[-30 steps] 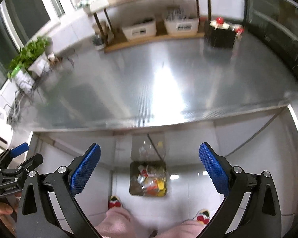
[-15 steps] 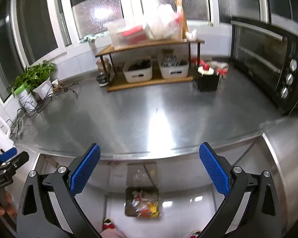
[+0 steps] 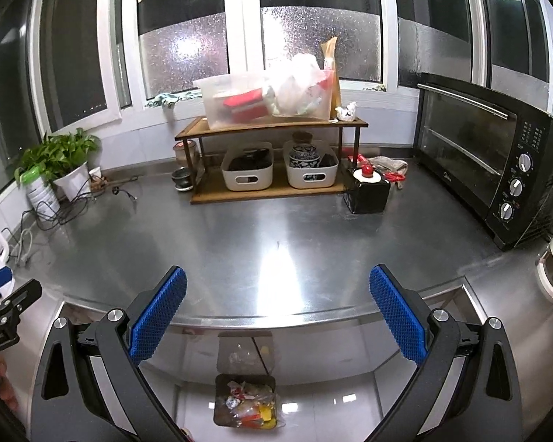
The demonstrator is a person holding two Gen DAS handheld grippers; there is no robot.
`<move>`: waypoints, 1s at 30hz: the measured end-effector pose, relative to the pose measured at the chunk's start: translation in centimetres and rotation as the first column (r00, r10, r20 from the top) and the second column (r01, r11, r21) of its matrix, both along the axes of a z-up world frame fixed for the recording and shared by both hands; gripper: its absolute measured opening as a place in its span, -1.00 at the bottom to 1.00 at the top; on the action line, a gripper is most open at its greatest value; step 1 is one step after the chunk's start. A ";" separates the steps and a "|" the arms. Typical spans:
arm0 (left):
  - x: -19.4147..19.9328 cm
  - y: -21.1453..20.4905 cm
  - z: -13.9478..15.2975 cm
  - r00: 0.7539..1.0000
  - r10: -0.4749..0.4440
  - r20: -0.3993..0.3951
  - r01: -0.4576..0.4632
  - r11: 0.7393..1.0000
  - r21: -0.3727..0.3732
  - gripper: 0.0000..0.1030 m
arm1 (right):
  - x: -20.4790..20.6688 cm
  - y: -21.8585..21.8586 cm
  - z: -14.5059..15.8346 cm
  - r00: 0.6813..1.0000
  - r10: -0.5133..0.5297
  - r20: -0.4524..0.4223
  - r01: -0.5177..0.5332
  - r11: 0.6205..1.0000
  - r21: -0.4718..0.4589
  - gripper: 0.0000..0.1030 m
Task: Collect trash
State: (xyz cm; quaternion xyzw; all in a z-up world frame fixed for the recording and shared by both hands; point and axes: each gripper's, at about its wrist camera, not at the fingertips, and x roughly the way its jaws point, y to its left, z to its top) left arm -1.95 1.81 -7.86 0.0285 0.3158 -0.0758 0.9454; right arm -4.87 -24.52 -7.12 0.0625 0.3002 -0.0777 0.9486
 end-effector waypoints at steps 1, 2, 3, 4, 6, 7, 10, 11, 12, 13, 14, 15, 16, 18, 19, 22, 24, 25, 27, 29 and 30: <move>0.1 -0.1 0.1 1.000 0.002 0.006 -0.002 1.000 0.004 0.84 | 0.0 -0.1 0.1 1.000 0.000 0.005 0.000 1.000 0.006 0.94; 0.2 0.0 0.1 1.000 0.002 0.008 -0.002 1.000 0.003 0.84 | 0.1 -0.1 0.1 1.000 0.000 0.008 0.000 1.000 0.007 0.94; 0.2 0.0 0.2 1.000 0.002 0.009 -0.002 1.000 -0.001 0.84 | 0.2 -0.2 0.2 1.000 -0.001 0.012 0.001 1.000 0.007 0.94; 0.3 0.0 0.2 1.000 0.002 0.009 -0.002 1.000 -0.005 0.84 | 0.3 -0.2 0.3 1.000 -0.002 0.015 0.002 1.000 0.006 0.94; 0.4 -0.2 0.2 1.000 -0.002 0.011 0.002 1.000 -0.003 0.84 | 0.3 -0.1 0.4 1.000 -0.004 0.020 0.004 1.000 0.008 0.94; 0.5 -0.2 0.3 1.000 -0.004 0.014 0.004 1.000 -0.001 0.84 | 0.3 -0.1 0.4 1.000 -0.004 0.022 0.004 1.000 0.009 0.94; 0.6 -0.1 0.5 1.000 -0.005 0.018 0.005 1.000 -0.002 0.84 | 0.6 -0.2 0.5 1.000 -0.006 0.031 0.005 1.000 0.014 0.94; 0.7 -0.1 0.5 1.000 -0.006 0.018 0.006 1.000 -0.002 0.84 | 0.7 -0.2 0.5 1.000 -0.004 0.030 0.004 1.000 0.018 0.94; 0.7 0.0 0.5 1.000 -0.005 0.019 0.005 1.000 -0.002 0.84 | 0.8 -0.1 0.5 1.000 -0.002 0.030 0.001 1.000 0.019 0.94; 0.7 0.0 0.6 1.000 -0.004 0.022 0.004 1.000 -0.001 0.84 | 0.9 0.0 0.4 1.000 0.002 0.028 -0.003 1.000 0.020 0.94; 0.8 0.0 0.6 1.000 -0.002 0.023 0.002 1.000 -0.002 0.84 | 1.0 0.0 0.4 1.000 0.004 0.027 -0.005 1.000 0.019 0.94; 0.8 0.1 0.6 1.000 -0.001 0.024 0.001 1.000 -0.003 0.84 | 1.1 0.1 0.4 1.000 0.006 0.025 -0.007 1.000 0.019 0.94; 0.9 0.1 0.6 1.000 0.000 0.023 0.000 1.000 -0.005 0.84 | 1.2 0.1 0.4 1.000 0.007 0.025 -0.008 1.000 0.021 0.94; 1.1 0.0 0.6 1.000 0.001 0.023 -0.001 1.000 -0.005 0.84 | 1.3 0.0 0.4 1.000 0.007 0.027 -0.008 1.000 0.023 0.94; 1.1 0.0 0.6 1.000 0.000 0.022 0.000 1.000 -0.006 0.84 | 1.3 0.0 0.5 1.000 0.006 0.029 -0.006 1.000 0.021 0.94; 1.4 -0.1 0.6 1.000 -0.002 0.021 0.002 1.000 -0.008 0.84 | 1.5 -0.1 0.4 1.000 0.005 0.027 -0.006 1.000 0.024 0.94; 1.5 -0.1 0.6 1.000 0.000 0.022 0.000 1.000 -0.009 0.84 | 1.6 0.0 0.4 1.000 0.007 0.024 -0.008 1.000 0.026 0.94; 1.6 -0.1 0.6 1.000 0.002 0.022 -0.002 1.000 -0.009 0.84 | 1.7 0.0 0.4 1.000 0.009 0.022 -0.009 1.000 0.025 0.94; 1.7 -0.1 0.6 1.000 0.005 0.022 -0.004 1.000 -0.009 0.84 | 1.8 0.0 0.4 1.000 0.010 0.022 -0.010 1.000 0.024 0.94; 1.8 -0.1 0.6 1.000 0.007 0.023 -0.007 1.000 -0.010 0.84 | 1.9 0.0 0.4 1.000 0.008 0.022 -0.008 1.000 0.025 0.94; 1.9 -0.1 0.6 1.000 0.007 0.023 -0.007 1.000 -0.010 0.84 | 1.9 0.0 0.4 1.000 0.006 0.021 -0.007 1.000 0.026 0.94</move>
